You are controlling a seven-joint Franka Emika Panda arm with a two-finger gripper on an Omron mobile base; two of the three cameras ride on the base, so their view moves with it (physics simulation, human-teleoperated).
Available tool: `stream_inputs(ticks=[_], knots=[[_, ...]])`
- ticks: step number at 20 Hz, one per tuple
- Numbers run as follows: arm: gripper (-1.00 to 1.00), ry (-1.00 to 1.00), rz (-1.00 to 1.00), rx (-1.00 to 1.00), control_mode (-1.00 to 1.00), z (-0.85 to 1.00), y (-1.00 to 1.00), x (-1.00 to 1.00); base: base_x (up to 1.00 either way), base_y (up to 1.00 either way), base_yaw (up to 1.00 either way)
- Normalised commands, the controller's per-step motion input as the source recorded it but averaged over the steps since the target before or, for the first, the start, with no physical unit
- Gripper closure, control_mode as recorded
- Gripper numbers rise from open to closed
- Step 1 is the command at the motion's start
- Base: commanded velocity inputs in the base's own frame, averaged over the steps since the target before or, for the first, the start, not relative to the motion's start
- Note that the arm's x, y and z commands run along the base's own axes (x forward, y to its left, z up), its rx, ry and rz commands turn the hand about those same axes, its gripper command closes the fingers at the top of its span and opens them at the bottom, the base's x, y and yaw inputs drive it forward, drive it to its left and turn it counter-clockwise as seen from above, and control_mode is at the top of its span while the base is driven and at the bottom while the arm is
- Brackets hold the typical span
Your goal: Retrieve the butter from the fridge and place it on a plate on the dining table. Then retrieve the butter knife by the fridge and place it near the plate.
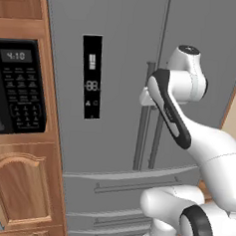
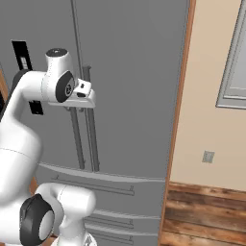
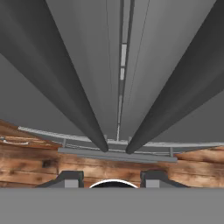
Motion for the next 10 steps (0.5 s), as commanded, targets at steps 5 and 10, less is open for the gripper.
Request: stream_inputs(ticks=[5, 10], knots=[[-1.00, 0.00, 0.00, 0.00, 1.00, 0.00, 0.00, 0.00, -0.02, 0.00, 0.00], [-1.00, 0.00, 0.00, 0.00, 1.00, 0.00, 0.00, 0.00, -0.45, 0.00, -0.03]])
